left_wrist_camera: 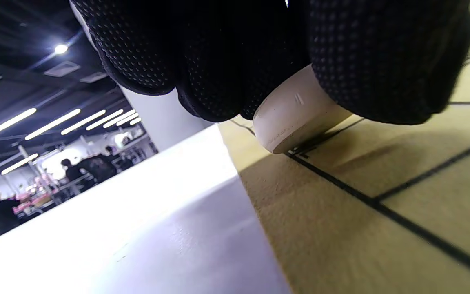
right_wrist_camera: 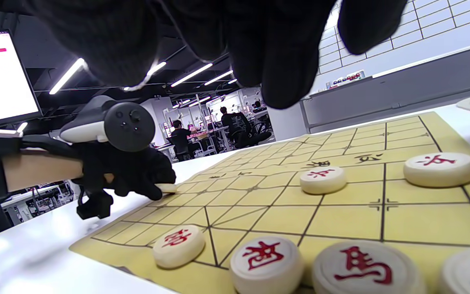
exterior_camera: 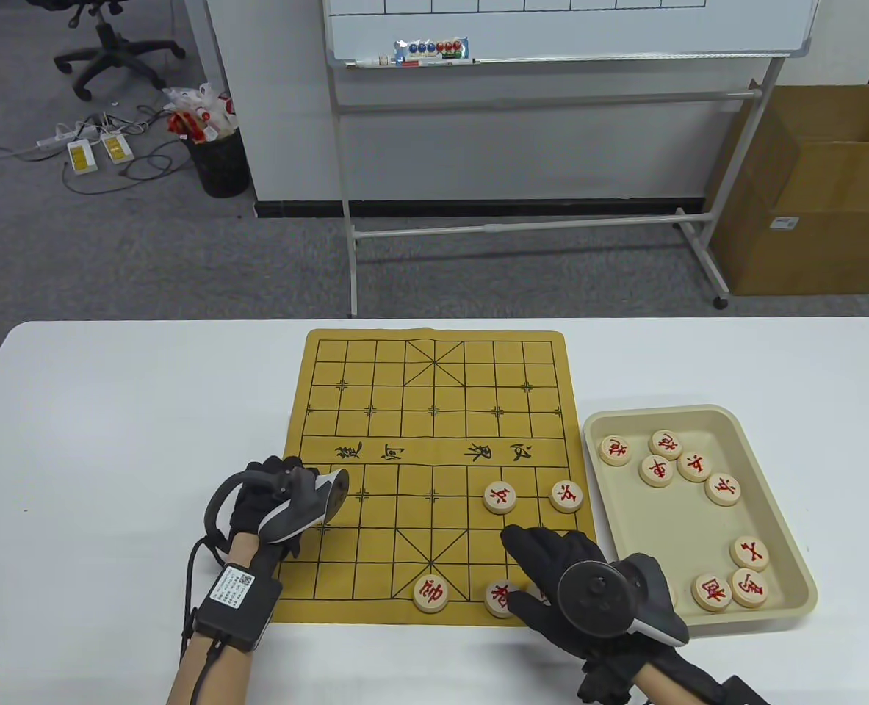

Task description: Set up Chinese chess pieces

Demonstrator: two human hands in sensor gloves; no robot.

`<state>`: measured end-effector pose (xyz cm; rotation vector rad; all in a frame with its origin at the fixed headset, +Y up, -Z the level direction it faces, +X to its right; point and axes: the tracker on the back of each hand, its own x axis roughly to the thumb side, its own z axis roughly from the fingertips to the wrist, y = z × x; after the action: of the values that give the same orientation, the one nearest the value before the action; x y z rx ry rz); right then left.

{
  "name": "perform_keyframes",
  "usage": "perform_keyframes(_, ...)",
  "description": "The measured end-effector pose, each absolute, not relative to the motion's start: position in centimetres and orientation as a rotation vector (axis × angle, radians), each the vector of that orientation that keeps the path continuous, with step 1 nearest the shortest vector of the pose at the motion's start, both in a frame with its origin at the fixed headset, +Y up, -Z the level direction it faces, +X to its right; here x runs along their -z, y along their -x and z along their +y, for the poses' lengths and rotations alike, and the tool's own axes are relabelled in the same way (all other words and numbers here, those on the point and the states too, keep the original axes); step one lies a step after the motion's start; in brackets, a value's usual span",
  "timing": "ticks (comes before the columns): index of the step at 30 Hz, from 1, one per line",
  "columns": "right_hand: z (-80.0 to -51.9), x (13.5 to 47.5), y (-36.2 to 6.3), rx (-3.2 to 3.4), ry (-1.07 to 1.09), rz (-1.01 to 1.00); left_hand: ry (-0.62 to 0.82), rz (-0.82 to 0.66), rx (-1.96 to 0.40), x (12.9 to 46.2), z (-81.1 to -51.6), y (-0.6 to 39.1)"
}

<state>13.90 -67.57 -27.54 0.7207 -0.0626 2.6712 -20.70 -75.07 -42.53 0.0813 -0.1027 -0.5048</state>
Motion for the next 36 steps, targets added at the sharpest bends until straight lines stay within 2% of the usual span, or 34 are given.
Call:
perform_keyframes(5,-67.6,27.5,-13.9,-2.675,-0.722,-0.066,-0.105,-0.094,0.520,42.4,-75.5,21.0)
perform_keyframes(9,-67.6,27.5,-13.9,-2.674,-0.718,-0.072,-0.064,-0.098,0.523,42.1,-75.8,20.8)
perform_keyframes(13,-67.6,27.7,-14.1,-2.674,-0.705,-0.076,0.026,-0.074,0.521,41.9,-74.8,20.6)
perform_keyframes(15,-67.6,27.9,-14.3,-2.672,-0.694,-0.074,-0.014,-0.083,0.459,41.4,-73.6,20.1)
perform_keyframes(19,-67.7,28.3,-14.8,-2.673,-0.650,-0.088,-0.110,-0.150,0.229,39.5,-70.6,17.6)
perform_keyframes(22,-67.8,28.6,-15.3,-2.653,-0.609,-0.102,-0.157,-0.282,0.059,36.9,-68.6,14.6)
perform_keyframes(25,-68.1,28.8,-15.5,-2.646,-0.594,-0.101,-0.164,-0.403,-0.047,34.3,-67.8,11.8)
perform_keyframes(30,-68.3,28.6,-15.0,-2.658,-0.617,-0.132,-0.127,-0.483,-0.173,31.3,-68.0,9.1)
perform_keyframes(36,-68.9,28.4,-14.0,-2.681,-0.665,-0.111,-0.124,-0.510,-0.236,30.4,-69.4,8.8)
